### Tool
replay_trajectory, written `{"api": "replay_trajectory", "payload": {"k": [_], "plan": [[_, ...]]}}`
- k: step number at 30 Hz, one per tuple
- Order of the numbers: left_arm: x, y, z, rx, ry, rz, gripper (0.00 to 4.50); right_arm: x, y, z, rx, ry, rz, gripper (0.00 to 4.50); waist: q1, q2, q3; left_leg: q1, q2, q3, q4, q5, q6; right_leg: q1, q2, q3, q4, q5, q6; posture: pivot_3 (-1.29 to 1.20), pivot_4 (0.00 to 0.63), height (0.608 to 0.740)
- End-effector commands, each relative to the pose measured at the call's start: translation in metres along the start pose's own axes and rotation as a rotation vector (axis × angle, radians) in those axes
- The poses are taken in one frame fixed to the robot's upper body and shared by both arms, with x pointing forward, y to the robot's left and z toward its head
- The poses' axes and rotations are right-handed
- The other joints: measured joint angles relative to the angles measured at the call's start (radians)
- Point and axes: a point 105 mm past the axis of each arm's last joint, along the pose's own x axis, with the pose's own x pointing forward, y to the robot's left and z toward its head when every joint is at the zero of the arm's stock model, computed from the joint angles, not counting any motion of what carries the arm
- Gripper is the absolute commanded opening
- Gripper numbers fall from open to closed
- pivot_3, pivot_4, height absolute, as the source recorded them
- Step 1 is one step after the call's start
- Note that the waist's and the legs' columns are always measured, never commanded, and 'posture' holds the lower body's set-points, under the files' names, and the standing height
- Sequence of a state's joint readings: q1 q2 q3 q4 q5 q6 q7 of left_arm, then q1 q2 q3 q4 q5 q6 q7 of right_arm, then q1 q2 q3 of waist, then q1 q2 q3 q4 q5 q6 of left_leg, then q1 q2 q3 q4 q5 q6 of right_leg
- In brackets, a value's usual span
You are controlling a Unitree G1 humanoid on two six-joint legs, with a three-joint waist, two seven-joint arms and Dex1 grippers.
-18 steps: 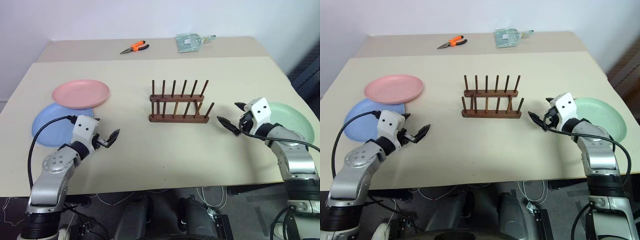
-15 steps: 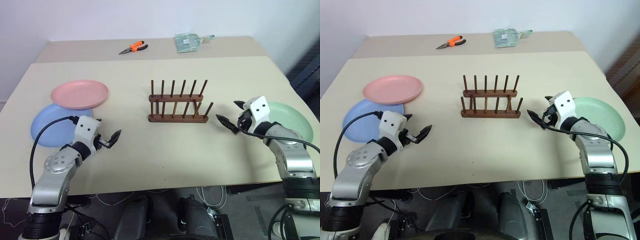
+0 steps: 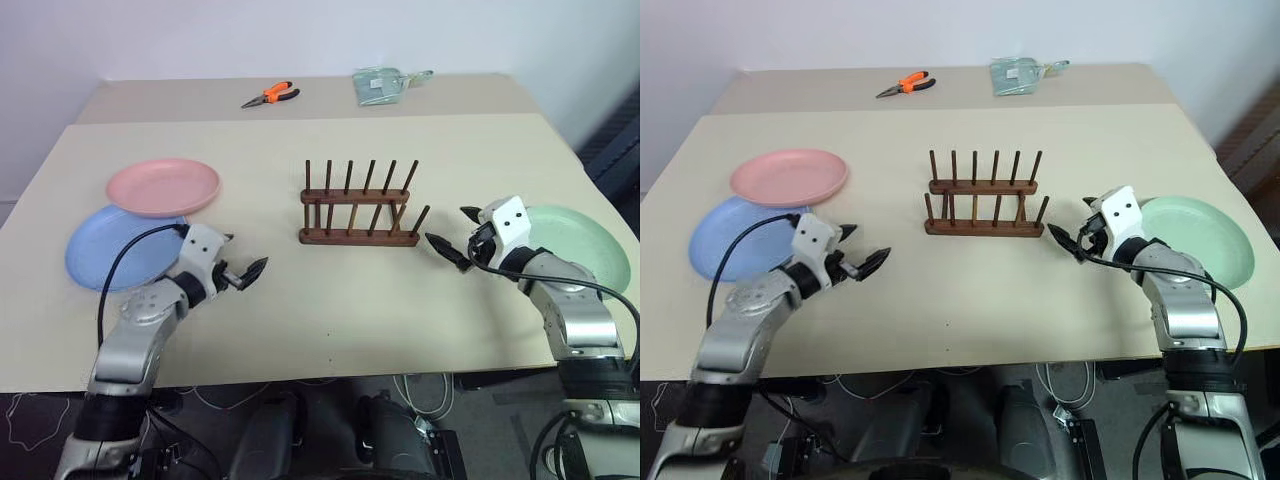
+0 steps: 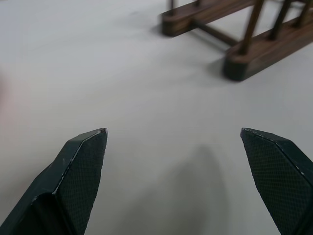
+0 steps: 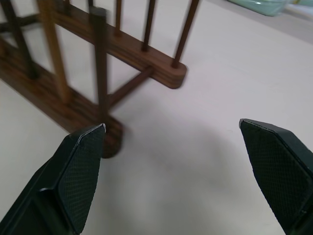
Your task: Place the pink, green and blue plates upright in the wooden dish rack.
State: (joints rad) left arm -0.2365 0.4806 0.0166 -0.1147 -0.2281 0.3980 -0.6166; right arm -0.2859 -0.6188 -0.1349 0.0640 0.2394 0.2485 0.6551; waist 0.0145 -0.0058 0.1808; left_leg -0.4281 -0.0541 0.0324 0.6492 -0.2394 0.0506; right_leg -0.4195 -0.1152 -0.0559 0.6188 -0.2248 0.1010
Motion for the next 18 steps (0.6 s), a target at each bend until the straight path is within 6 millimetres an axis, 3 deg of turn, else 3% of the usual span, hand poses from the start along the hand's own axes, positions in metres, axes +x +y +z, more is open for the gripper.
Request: {"api": "replay_trajectory", "payload": {"k": [1,4,11,18], "plan": [[0.026,-0.006,0.006,0.073,-0.011,-0.150,4.46,-0.006,0.006,0.016,-0.038,-0.056,-0.042,4.50,0.002,0.000,0.000,0.000,0.000,0.000,0.000,0.000,0.000,0.000,0.000,0.000,0.000,0.000,0.000,0.00,0.150,0.740],[0.060,-0.015,0.011,0.138,0.022,-0.301,4.46,-0.015,0.007,0.014,-0.041,-0.051,-0.089,4.50,0.009,0.000,0.000,0.000,0.000,0.000,0.001,0.000,0.000,0.000,0.001,-0.001,0.000,0.000,0.000,0.00,0.150,0.740],[0.097,-0.030,0.013,0.111,0.051,-0.451,4.46,-0.023,0.007,0.012,-0.047,-0.048,-0.145,4.50,0.007,0.000,0.000,0.000,-0.001,0.002,0.002,-0.001,0.003,0.000,0.001,-0.001,0.000,0.000,0.001,0.00,0.150,0.740],[0.102,-0.041,0.014,0.121,0.028,-0.514,1.11,-0.025,0.007,0.010,-0.065,-0.046,-0.165,4.50,-0.001,-0.001,0.000,0.000,-0.001,0.002,0.004,-0.002,0.004,0.002,0.001,-0.001,0.001,0.001,0.002,0.00,0.150,0.740]]}}
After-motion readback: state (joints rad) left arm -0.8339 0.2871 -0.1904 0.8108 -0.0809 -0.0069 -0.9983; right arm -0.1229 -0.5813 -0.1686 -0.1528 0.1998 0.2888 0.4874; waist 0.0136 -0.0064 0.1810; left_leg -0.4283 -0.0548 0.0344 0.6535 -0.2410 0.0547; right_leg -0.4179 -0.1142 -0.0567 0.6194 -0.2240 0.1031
